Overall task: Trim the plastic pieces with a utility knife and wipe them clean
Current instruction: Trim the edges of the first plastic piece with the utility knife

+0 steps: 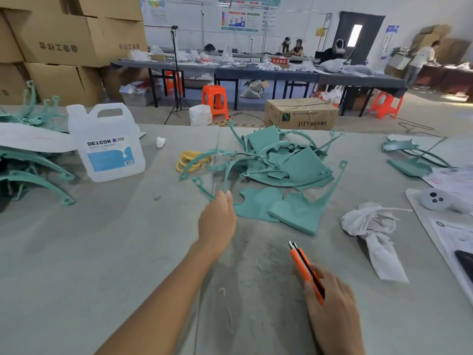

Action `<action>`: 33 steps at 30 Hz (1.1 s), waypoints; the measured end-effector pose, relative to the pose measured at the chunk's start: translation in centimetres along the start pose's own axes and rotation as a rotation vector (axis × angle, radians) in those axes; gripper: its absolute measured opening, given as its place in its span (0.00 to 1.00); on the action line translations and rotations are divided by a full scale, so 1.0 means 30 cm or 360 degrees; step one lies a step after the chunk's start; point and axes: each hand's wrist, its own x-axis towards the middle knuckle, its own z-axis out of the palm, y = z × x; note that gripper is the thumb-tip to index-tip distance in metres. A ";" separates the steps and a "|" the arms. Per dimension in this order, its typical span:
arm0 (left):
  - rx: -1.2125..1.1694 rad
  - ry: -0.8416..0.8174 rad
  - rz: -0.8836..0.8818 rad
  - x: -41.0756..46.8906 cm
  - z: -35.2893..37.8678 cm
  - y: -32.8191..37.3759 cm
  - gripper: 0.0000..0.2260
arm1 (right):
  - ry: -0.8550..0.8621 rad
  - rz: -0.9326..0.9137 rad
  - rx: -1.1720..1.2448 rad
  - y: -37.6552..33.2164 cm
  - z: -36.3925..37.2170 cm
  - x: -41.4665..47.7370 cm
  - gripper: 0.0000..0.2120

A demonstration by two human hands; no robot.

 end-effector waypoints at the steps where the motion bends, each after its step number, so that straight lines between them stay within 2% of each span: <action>1: -0.0112 0.0025 0.0005 -0.030 -0.037 0.009 0.19 | 0.0012 0.0024 0.0036 -0.001 -0.003 0.000 0.17; 5: -0.0666 0.0046 0.0005 -0.216 -0.182 0.014 0.20 | 0.0099 0.0177 0.0273 -0.003 -0.024 -0.004 0.14; 8: -0.0991 -0.0062 -0.0117 -0.380 -0.268 -0.035 0.22 | 0.0137 0.0190 0.0451 -0.027 -0.043 -0.030 0.13; 11: -0.1132 -0.0193 -0.0380 -0.501 -0.316 -0.110 0.23 | -0.0006 0.0260 0.0677 -0.059 -0.046 -0.057 0.11; 14: -0.1242 -0.0254 -0.0652 -0.545 -0.343 -0.178 0.21 | -0.0258 0.0319 0.0923 -0.071 -0.033 -0.080 0.14; 18: -0.1038 -0.0350 -0.0830 -0.544 -0.394 -0.272 0.21 | -0.0667 0.0371 0.1290 -0.111 -0.042 -0.124 0.17; 22: -0.0603 -0.0348 -0.0650 -0.570 -0.451 -0.316 0.08 | -0.0802 0.0358 0.1407 -0.135 -0.033 -0.149 0.20; 26: -0.0202 -0.0233 -0.0350 -0.592 -0.452 -0.334 0.08 | -0.1056 0.0579 0.1668 -0.146 -0.026 -0.160 0.27; 29: -0.0219 -0.0096 -0.0347 -0.600 -0.427 -0.324 0.09 | -0.1239 0.0601 0.1883 -0.152 -0.034 -0.174 0.25; 33: -0.0327 0.0029 -0.0397 -0.616 -0.399 -0.331 0.09 | -0.1232 0.0456 0.1854 -0.149 -0.034 -0.190 0.21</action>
